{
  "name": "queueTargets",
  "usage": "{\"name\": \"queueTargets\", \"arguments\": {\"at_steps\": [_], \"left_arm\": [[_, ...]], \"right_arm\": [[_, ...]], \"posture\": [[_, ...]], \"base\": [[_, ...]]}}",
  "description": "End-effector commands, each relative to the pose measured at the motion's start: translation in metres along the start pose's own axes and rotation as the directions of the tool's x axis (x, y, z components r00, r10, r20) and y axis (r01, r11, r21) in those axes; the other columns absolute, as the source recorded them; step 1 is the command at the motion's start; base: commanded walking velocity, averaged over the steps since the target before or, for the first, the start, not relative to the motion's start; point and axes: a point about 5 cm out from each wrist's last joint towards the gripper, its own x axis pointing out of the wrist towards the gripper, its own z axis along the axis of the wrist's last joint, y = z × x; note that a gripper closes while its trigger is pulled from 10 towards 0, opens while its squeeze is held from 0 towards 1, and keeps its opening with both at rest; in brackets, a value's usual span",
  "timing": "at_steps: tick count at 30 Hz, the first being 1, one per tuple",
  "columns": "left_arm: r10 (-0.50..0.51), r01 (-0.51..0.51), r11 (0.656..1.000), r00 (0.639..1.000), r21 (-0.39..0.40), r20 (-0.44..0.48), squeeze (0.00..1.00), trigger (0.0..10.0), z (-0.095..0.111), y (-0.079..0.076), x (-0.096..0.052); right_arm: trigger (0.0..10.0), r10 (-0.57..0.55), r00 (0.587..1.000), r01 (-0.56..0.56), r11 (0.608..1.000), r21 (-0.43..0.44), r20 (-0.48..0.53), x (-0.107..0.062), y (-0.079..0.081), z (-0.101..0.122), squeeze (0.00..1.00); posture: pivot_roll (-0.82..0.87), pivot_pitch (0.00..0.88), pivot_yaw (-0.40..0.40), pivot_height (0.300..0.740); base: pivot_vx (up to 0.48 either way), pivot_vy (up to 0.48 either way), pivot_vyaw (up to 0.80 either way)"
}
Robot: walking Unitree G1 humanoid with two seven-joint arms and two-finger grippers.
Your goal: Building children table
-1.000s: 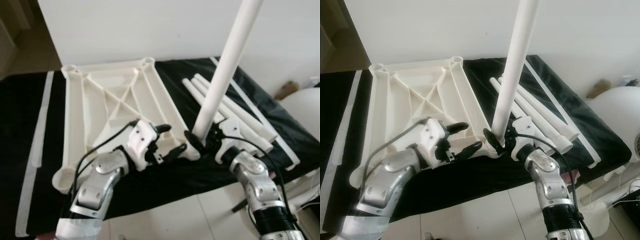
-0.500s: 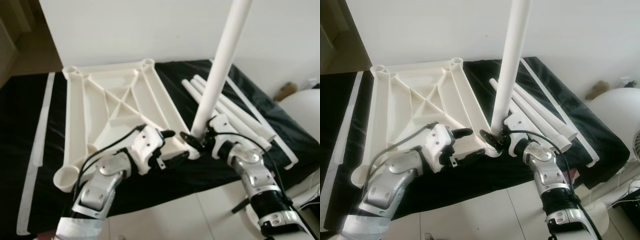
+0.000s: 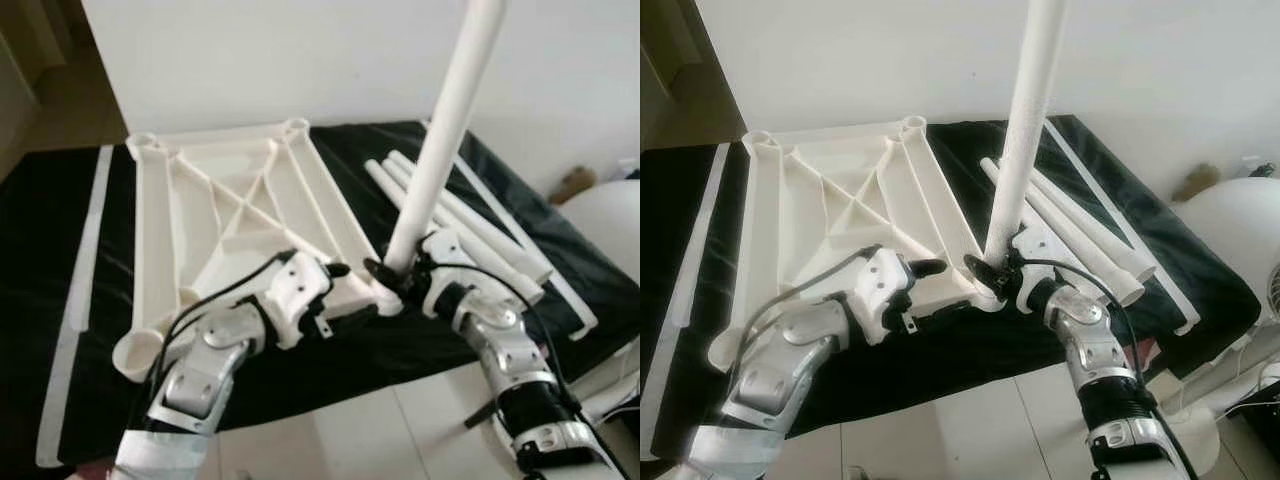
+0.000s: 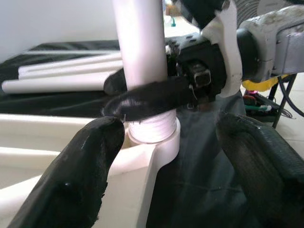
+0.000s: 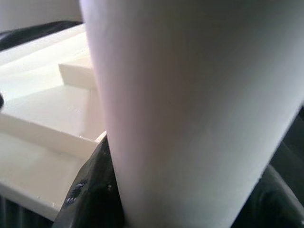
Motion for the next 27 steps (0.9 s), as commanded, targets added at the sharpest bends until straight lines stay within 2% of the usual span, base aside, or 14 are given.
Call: {"name": "queueTargets", "arguments": {"at_steps": [1,2,3,7,12,15,16,18,19,22,26,27], "left_arm": [[0.083,-0.083,0.996,0.996,-0.018,-0.026,0.00,10.0,-0.004,0.004,0.003],[0.083,-0.085,0.996,0.996,-0.038,-0.041,0.00,10.0,-0.005,0.004,0.004],[0.083,-0.085,0.996,0.996,-0.038,-0.041,0.00,10.0,-0.005,0.004,0.004],[0.096,-0.098,0.994,0.995,-0.048,-0.040,0.00,10.0,-0.004,0.006,0.005],[0.132,-0.133,0.991,0.990,-0.024,-0.047,0.00,10.0,-0.004,0.009,0.006],[0.134,-0.135,0.991,0.990,-0.023,-0.048,0.00,10.0,-0.004,0.009,0.006],[0.134,-0.136,0.990,0.990,-0.023,-0.045,0.00,10.0,-0.004,0.009,0.007],[0.142,-0.143,0.989,0.989,-0.026,-0.042,0.00,10.0,-0.003,0.010,0.008],[0.144,-0.145,0.989,0.989,-0.027,-0.042,0.00,10.0,-0.003,0.010,0.008],[0.152,-0.153,0.988,0.988,-0.029,-0.032,0.00,10.0,-0.001,0.012,0.008],[0.156,-0.157,0.987,0.987,-0.030,-0.023,0.00,10.0,0.000,0.012,0.008],[0.163,-0.164,0.986,0.986,-0.019,-0.020,0.00,10.0,0.000,0.012,0.008]], "right_arm": [[10.0,-0.067,0.997,0.069,0.997,0.042,-0.033,-0.005,-0.004,-0.008,0.00],[10.0,-0.159,0.986,0.162,0.983,0.087,-0.041,-0.003,-0.003,-0.009,0.00],[10.0,-0.159,0.986,0.162,0.983,0.087,-0.041,-0.003,-0.003,-0.009,0.00],[10.0,-0.304,0.951,0.309,0.939,0.147,-0.056,0.000,0.003,-0.010,0.00],[10.0,-0.537,0.841,0.540,0.827,0.154,-0.063,0.001,0.013,-0.009,0.00],[10.0,-0.546,0.835,0.549,0.822,0.153,-0.065,0.001,0.013,-0.009,0.00],[10.0,-0.633,0.770,0.634,0.744,0.210,-0.084,0.002,0.018,-0.010,0.00],[10.0,-0.701,0.705,0.704,0.674,0.225,-0.108,0.003,0.022,-0.012,0.00],[10.0,-0.711,0.695,0.714,0.663,0.222,-0.111,0.003,0.023,-0.012,0.00],[10.0,-0.669,0.737,0.665,0.692,0.281,-0.095,0.012,0.034,-0.006,0.00],[10.0,-0.671,0.737,0.664,0.696,0.274,-0.082,0.010,0.033,-0.003,0.00],[10.0,-0.681,0.728,0.677,0.692,0.249,-0.087,0.007,0.032,-0.004,0.00]], "posture": [[-0.03,0.038,-0.012,0.740],[-0.03,0.039,-0.009,0.740],[-0.03,0.039,-0.009,0.740],[-0.04,0.036,-0.008,0.740],[-0.04,0.030,-0.011,0.740],[-0.04,0.030,-0.011,0.740],[-0.04,0.030,-0.011,0.740],[-0.04,0.030,-0.011,0.740],[-0.04,0.030,-0.011,0.740],[-0.04,0.034,-0.006,0.740],[-0.04,0.035,-0.006,0.740],[-0.04,0.033,-0.010,0.740]], "base": [[0.000,0.000,0.00],[0.000,0.000,0.00],[0.000,0.000,0.00],[0.000,0.000,0.00],[0.000,0.000,0.00],[0.000,0.000,0.00],[0.000,0.000,0.00],[0.000,0.000,0.00],[0.000,0.000,0.00],[0.000,0.000,0.00],[0.000,0.000,0.00],[0.000,0.000,0.00]]}}
